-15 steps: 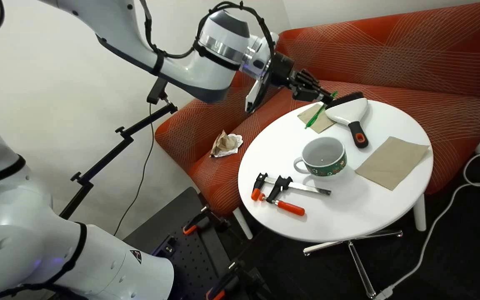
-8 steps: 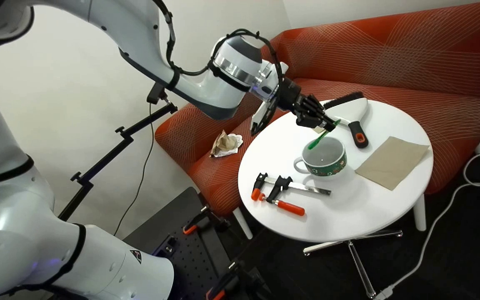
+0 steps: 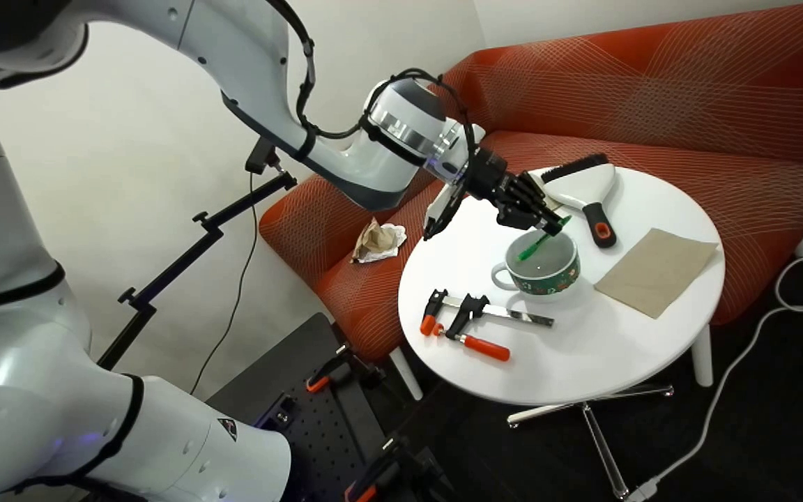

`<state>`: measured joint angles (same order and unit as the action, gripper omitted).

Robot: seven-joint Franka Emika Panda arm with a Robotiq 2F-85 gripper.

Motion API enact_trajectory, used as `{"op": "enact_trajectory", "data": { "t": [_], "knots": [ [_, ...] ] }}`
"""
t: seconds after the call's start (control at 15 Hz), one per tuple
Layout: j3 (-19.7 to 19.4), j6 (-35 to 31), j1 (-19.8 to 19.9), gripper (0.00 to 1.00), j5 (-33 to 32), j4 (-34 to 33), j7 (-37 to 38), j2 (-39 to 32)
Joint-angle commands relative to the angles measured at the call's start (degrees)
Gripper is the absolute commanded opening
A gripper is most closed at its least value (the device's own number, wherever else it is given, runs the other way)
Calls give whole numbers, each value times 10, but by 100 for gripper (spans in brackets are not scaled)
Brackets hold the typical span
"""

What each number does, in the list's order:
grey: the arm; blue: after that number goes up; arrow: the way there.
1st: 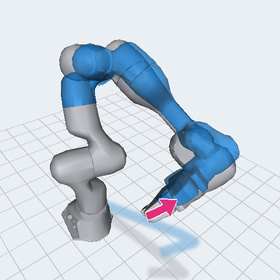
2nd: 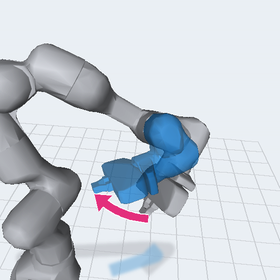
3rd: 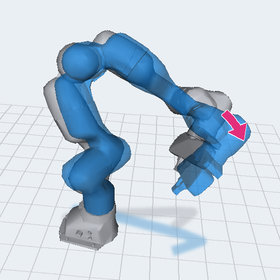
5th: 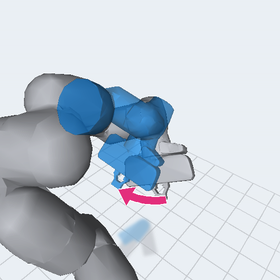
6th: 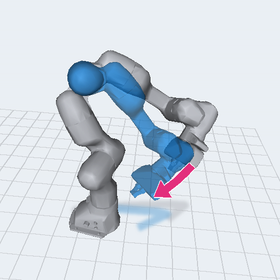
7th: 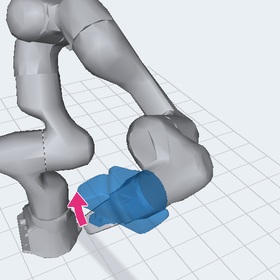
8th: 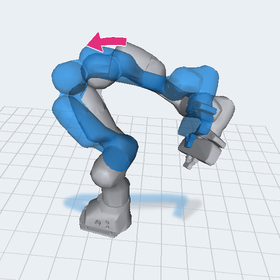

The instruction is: Put the green pen in the mug

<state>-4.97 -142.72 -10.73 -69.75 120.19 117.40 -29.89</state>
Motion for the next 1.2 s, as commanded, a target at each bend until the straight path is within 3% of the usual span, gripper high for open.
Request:
{"op": "enact_trajectory", "data": {
  "t": [0.0,0.4,0.87,0.93,1.13],
  "knots": [
    [16,22,7,52,-12,-10,19,-3],
    [22,18,7,98,-13,21,12,54],
    [52,3,19,100,14,49,-22,128],
    [49,7,18,100,2,23,-4,96],
    [52,6,18,100,2,25,-4,98]
  ]
}}
